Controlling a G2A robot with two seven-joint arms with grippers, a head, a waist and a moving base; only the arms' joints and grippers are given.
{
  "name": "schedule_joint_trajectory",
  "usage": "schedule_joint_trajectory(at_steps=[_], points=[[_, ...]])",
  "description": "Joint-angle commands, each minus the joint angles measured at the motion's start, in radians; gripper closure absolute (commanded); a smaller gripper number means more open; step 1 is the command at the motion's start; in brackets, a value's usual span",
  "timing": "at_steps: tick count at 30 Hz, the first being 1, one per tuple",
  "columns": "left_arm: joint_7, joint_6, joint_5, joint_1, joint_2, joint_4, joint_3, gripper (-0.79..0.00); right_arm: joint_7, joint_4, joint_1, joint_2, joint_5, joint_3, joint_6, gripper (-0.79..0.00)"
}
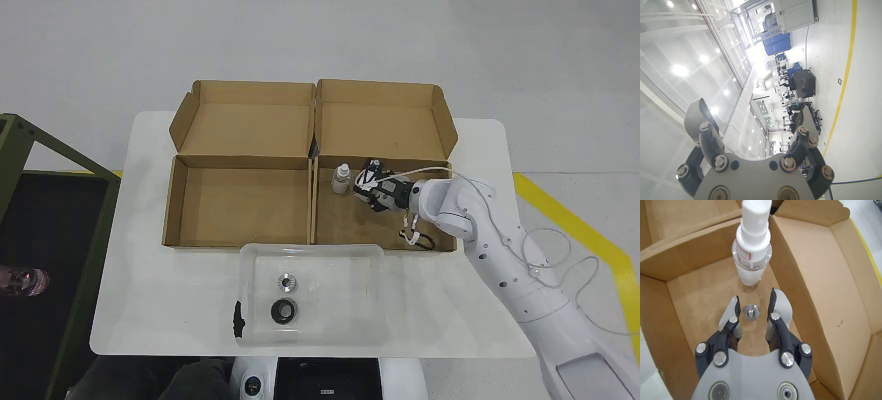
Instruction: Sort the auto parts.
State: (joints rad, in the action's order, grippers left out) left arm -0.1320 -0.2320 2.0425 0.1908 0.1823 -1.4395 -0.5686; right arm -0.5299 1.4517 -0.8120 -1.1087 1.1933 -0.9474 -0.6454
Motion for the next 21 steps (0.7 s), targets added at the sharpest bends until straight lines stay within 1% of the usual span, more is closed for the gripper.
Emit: schedule_joint_trajectory(at_steps=[1, 11, 21], points=[[0.000, 0.000, 0.000, 0.000, 0.000, 0.000, 0.000, -0.785, 0.000, 0.033, -0.016, 0.007, -0.004, -0.025, -0.011, -0.302], [0.000, 0.000, 0.000, 0.000, 0.000, 0.000, 0.000, -0.785, 0.007, 0.202, -0.102, 0.035, -0.039, -0.125, -0.061, -0.302], [0.000, 0.000, 0.000, 0.000, 0.000, 0.000, 0.000, -0.785, 0.014, 0.366, -0.195, 0.052, -0.067, -0.162, -0.104, -0.302]])
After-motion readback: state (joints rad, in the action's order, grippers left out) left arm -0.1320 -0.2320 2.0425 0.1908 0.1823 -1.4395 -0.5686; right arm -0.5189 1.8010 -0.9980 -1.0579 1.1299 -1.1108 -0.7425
